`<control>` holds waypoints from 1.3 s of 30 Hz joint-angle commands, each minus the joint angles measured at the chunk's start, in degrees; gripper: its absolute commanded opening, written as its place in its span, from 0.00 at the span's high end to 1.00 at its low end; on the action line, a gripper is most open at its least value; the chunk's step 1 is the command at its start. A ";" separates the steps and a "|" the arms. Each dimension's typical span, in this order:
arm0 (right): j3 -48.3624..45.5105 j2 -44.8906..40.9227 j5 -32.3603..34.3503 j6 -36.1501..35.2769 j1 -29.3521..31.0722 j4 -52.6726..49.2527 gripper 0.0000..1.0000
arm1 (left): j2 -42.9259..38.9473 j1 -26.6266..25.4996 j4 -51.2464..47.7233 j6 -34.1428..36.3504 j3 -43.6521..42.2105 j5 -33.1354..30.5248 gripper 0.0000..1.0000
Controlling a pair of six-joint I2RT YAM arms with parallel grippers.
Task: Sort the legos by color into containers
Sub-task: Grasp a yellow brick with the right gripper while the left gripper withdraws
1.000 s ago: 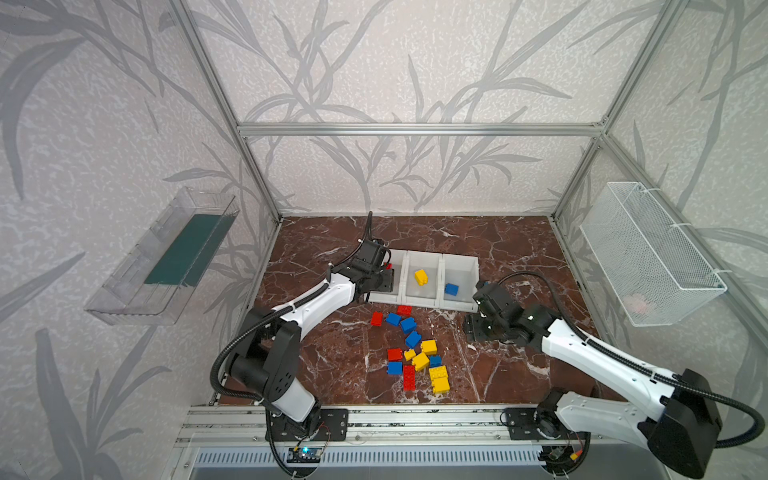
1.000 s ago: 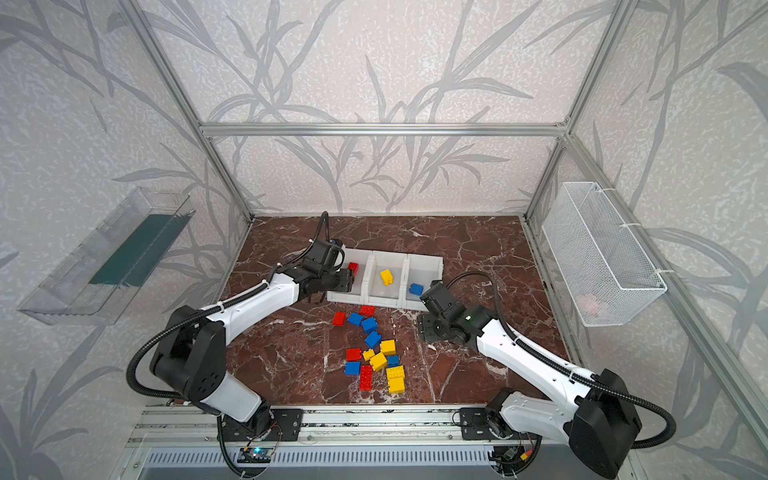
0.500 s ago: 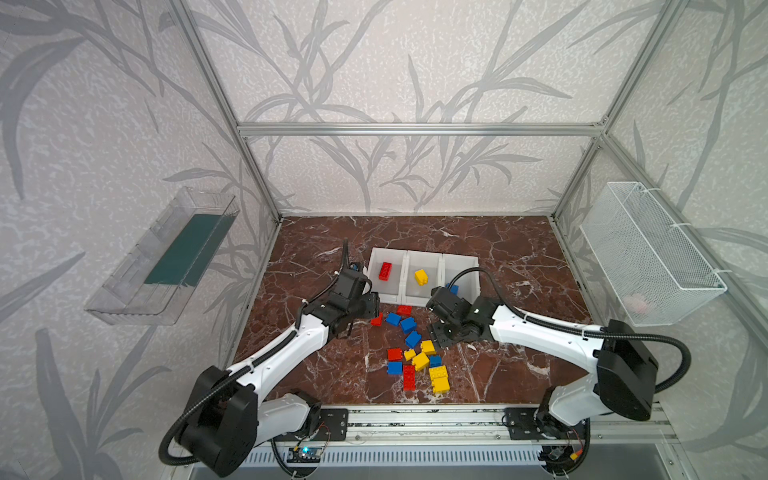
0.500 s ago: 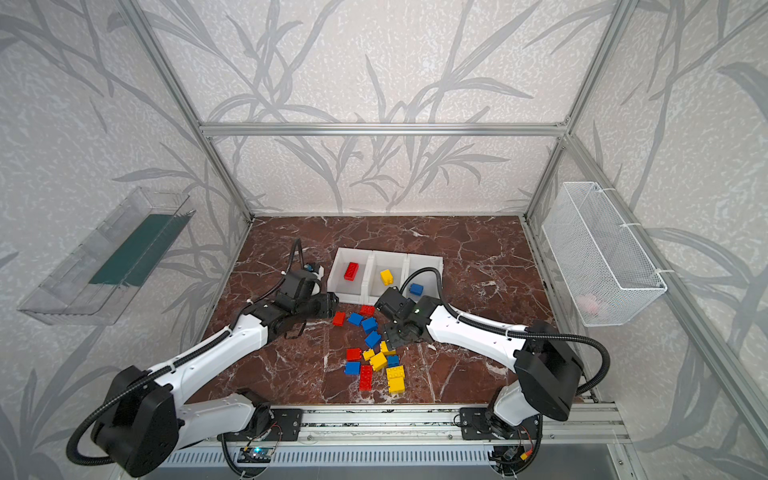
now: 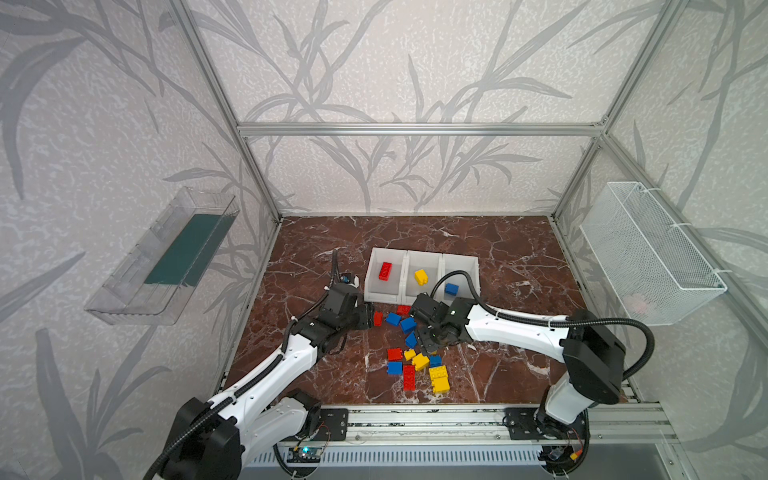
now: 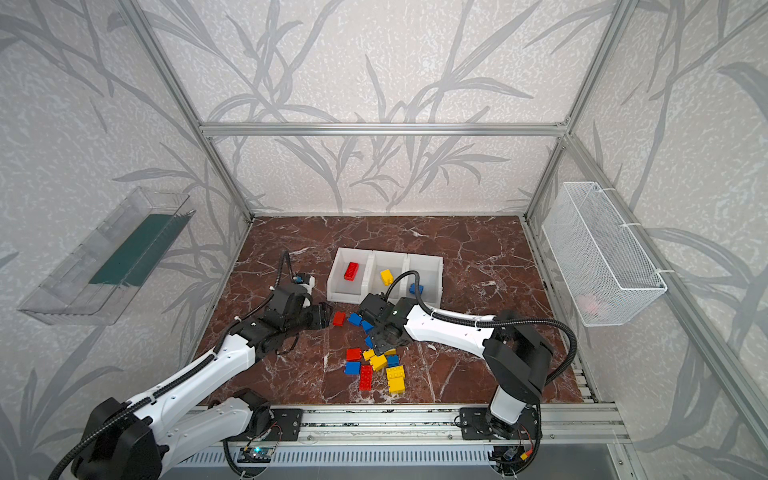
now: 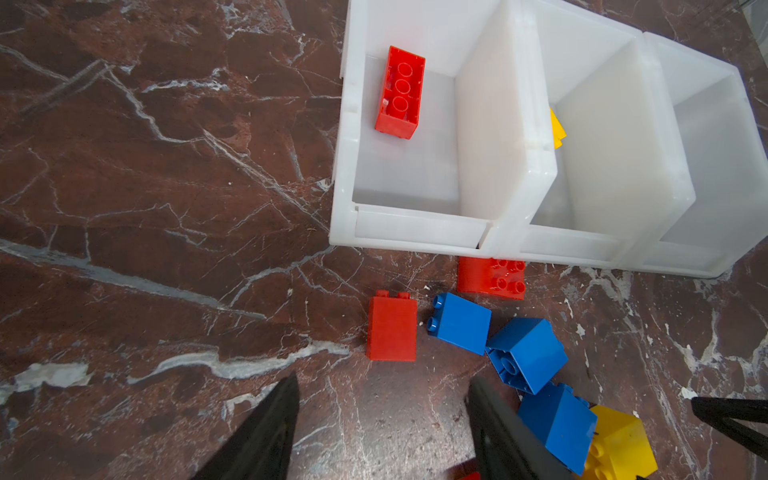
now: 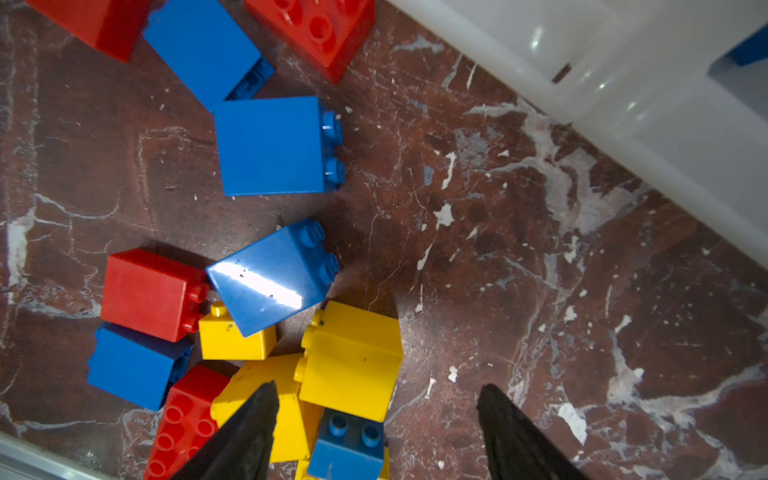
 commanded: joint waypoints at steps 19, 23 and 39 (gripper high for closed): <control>1.56 6.33 -0.38 4.15 0.16 -0.90 0.48 | -2.15 0.27 0.04 -0.61 -1.68 -0.70 0.33; 0.89 5.39 0.26 3.96 0.19 -0.31 0.58 | -2.33 0.18 -0.62 -0.35 -1.55 -1.63 0.33; 15.04 -0.46 7.17 -14.34 -8.62 -1.72 0.63 | -4.14 0.25 -1.54 -1.33 -1.83 -1.25 0.33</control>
